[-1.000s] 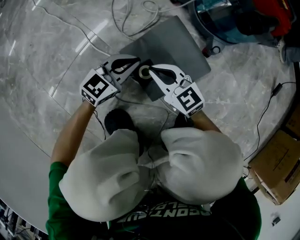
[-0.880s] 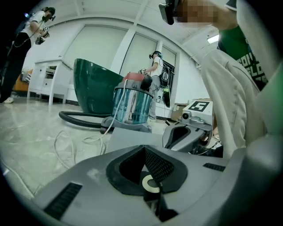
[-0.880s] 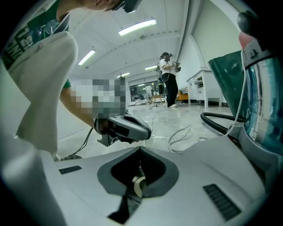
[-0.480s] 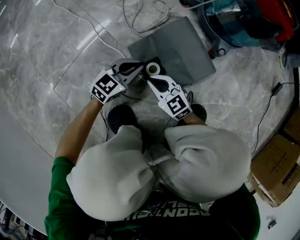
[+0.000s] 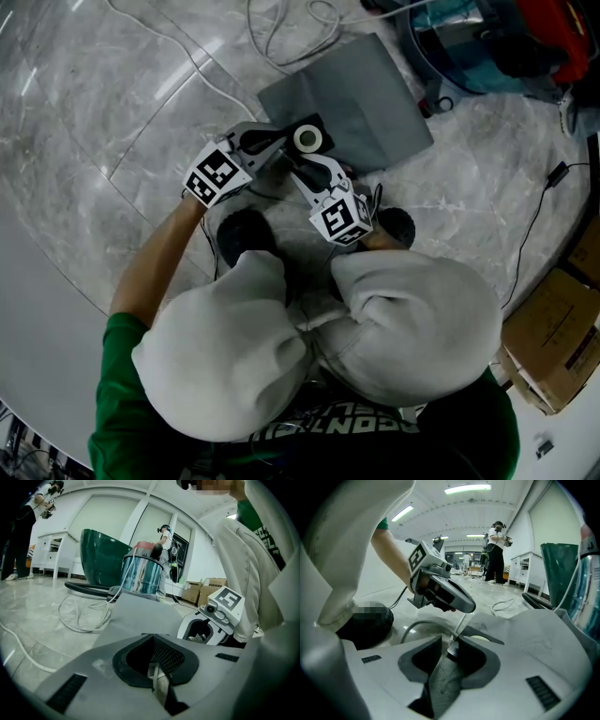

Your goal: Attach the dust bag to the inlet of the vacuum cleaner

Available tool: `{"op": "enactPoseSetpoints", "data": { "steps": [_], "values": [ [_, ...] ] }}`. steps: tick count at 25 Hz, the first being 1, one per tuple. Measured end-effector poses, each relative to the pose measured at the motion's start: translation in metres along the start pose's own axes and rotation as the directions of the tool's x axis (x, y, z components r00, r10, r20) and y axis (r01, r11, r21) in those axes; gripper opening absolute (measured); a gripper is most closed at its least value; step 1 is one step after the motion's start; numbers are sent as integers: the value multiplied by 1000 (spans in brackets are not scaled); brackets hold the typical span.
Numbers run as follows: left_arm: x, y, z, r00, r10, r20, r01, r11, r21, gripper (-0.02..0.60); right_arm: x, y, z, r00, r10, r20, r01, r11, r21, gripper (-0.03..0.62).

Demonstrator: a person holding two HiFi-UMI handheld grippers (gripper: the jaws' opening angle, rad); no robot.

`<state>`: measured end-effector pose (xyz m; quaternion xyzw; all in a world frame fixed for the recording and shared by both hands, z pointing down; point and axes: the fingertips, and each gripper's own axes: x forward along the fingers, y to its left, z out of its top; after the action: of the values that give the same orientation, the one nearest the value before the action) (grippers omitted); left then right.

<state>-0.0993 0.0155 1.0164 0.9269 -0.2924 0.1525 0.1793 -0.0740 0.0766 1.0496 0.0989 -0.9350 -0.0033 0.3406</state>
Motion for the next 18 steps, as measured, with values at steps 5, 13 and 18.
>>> {"op": "enactPoseSetpoints", "data": {
  "steps": [5,13,18],
  "values": [
    [0,-1,-7,1000,0,-17,0,1000,0,5,2,-12,-15,993,-98,-61,96,995,-27,98],
    [15,-2,15,999,-37,-20,37,999,35,4,-35,-52,9,974,-227,20,225,973,55,92],
    [43,-6,43,997,-80,-19,81,994,79,5,-60,-84,18,947,-320,37,314,943,109,69]
  ]
}}
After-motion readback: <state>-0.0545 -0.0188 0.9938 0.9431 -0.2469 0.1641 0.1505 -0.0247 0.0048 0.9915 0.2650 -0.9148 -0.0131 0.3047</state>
